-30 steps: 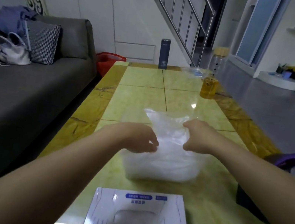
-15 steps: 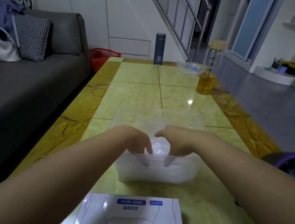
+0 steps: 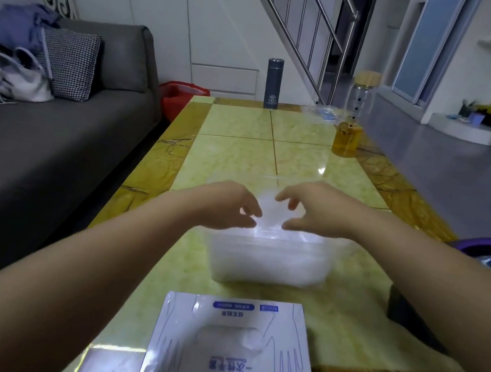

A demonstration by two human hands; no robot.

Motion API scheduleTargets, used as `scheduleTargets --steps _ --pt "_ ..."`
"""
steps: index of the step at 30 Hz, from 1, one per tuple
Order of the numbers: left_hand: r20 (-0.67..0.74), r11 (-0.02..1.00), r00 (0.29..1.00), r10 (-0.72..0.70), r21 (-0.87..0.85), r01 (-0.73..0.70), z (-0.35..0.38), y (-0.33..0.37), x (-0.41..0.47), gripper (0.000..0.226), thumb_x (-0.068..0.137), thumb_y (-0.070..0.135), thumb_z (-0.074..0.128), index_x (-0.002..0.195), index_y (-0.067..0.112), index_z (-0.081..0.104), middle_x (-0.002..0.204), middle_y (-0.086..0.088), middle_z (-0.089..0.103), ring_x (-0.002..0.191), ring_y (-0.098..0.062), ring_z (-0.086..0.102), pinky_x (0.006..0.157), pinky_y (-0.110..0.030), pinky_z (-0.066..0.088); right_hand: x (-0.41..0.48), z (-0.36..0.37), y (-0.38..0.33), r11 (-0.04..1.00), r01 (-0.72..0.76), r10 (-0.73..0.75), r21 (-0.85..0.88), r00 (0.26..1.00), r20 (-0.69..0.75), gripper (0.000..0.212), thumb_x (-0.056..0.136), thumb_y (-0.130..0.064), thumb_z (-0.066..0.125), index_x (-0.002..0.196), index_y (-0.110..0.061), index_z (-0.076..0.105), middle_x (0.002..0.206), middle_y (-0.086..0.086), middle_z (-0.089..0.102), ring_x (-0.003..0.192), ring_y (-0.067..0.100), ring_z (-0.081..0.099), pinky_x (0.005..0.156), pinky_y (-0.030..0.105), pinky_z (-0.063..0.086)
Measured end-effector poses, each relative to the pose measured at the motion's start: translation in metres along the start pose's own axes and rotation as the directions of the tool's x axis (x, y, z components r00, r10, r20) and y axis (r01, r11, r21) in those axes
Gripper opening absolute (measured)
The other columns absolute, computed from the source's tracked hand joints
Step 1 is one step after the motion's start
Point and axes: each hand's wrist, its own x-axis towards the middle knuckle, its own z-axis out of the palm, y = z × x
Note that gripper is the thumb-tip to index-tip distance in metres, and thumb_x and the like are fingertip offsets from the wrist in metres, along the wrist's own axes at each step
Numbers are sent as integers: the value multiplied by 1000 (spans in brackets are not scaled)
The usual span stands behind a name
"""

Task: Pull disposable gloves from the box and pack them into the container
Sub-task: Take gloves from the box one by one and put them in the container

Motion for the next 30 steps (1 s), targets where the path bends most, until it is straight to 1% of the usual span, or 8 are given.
scheduleTargets --steps 3,6,9,12,15,18,24,30 --pt "-301 992 952 55 -94 -87 5 3 -46 27 95 21 55 120 22 63 112 7 65 94 -3 58 83 -15 45 -42 -3 -30 982 166 -153 89 978 -139 25 88 -30 65 114 -27 65 96 -16 61 73 -6 52 63 9 39" --pt "-436 963 898 62 -211 -169 26 5 -89 20 92 16 58 109 21 68 98 7 65 83 -4 59 74 -12 48 -75 25 -54 953 294 -299 67 951 80 23 90 -23 62 113 -26 68 99 -11 64 72 -8 51 62 4 34" --pt "-129 985 991 22 -169 -44 59 5 -116 40 86 32 68 124 26 59 124 5 57 109 -9 55 94 -25 46 -88 66 -67 932 347 -310 -106 913 266 35 95 -23 56 129 -32 58 117 -4 56 97 11 53 74 21 38" --pt "206 991 975 -89 -80 108 86 4 -126 82 76 50 72 145 34 32 155 3 22 140 -21 23 113 -39 27 -87 87 -72 906 364 -310 -214 918 247 35 95 -26 53 129 -34 56 114 -2 47 101 18 48 69 28 29" --pt "206 988 973 -103 -91 124 97 1 -126 90 76 50 72 149 34 22 159 3 9 145 -21 11 116 -39 19 -84 101 -75 937 316 -295 -151 944 146 11 89 -30 59 95 -22 58 87 -5 52 80 16 48 59 26 29" --pt "209 988 972 -103 -94 125 100 0 -125 91 78 49 71 150 33 18 160 2 5 146 -20 6 118 -40 15 -84 112 -80 962 248 -241 -111 968 73 17 82 -22 61 80 -18 45 73 -3 46 72 20 43 52 25 25" --pt "223 984 968 -112 -108 139 103 -2 -125 92 79 49 70 151 35 15 160 5 2 147 -21 1 118 -48 13 -94 82 -91 871 384 -360 -306 923 134 4 90 -15 53 89 -19 55 102 -1 53 80 21 49 61 30 30" --pt "220 987 969 -107 -93 131 101 0 -125 94 78 53 69 151 33 14 160 4 4 147 -21 3 118 -48 15 -98 48 -96 779 420 -363 -466 908 210 14 95 -10 48 102 -16 58 104 -2 50 74 18 43 59 27 32"
